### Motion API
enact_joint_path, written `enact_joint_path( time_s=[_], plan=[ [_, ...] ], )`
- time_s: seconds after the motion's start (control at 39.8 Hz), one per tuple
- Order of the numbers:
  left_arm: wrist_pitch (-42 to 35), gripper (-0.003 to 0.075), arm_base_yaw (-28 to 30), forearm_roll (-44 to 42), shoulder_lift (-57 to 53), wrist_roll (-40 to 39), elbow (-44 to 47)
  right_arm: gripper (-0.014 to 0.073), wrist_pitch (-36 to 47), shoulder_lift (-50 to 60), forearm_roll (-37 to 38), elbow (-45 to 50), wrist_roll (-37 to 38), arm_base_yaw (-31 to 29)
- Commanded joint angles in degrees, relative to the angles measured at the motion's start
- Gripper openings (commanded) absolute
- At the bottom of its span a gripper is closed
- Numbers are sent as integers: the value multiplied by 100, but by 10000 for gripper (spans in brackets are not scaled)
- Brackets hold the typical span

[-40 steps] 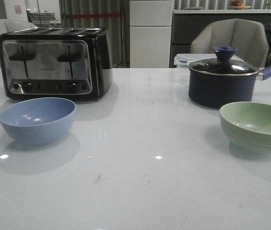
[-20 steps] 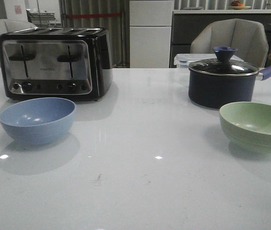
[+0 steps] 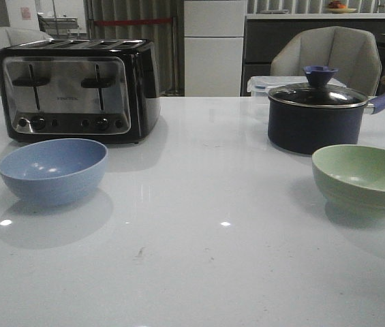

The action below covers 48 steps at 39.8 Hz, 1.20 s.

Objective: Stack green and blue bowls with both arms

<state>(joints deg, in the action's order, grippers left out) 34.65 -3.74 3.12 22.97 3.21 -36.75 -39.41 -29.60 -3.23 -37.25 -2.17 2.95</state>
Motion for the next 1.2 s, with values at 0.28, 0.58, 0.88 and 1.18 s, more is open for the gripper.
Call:
enact_joint_path(
  time_s=[0.28, 0.58, 0.88, 1.18],
  plan=[
    [-442, 98, -41, 33, 790, -57, 204, 32, -152, -1336, -42, -178, -5, -6],
    [-460, 198, -41, 33, 1072, -57, 204, 236, -114, -2031, -42, -178, -5, -6],
    [-559, 571, -41, 22, 1360, -45, 204, 522, 280, -2577, -43, -290, 161, -129],
    [-704, 522, -378, 70, 1458, 3, 204, 523, -73, -3898, -261, -1324, 217, -929]
  ],
)
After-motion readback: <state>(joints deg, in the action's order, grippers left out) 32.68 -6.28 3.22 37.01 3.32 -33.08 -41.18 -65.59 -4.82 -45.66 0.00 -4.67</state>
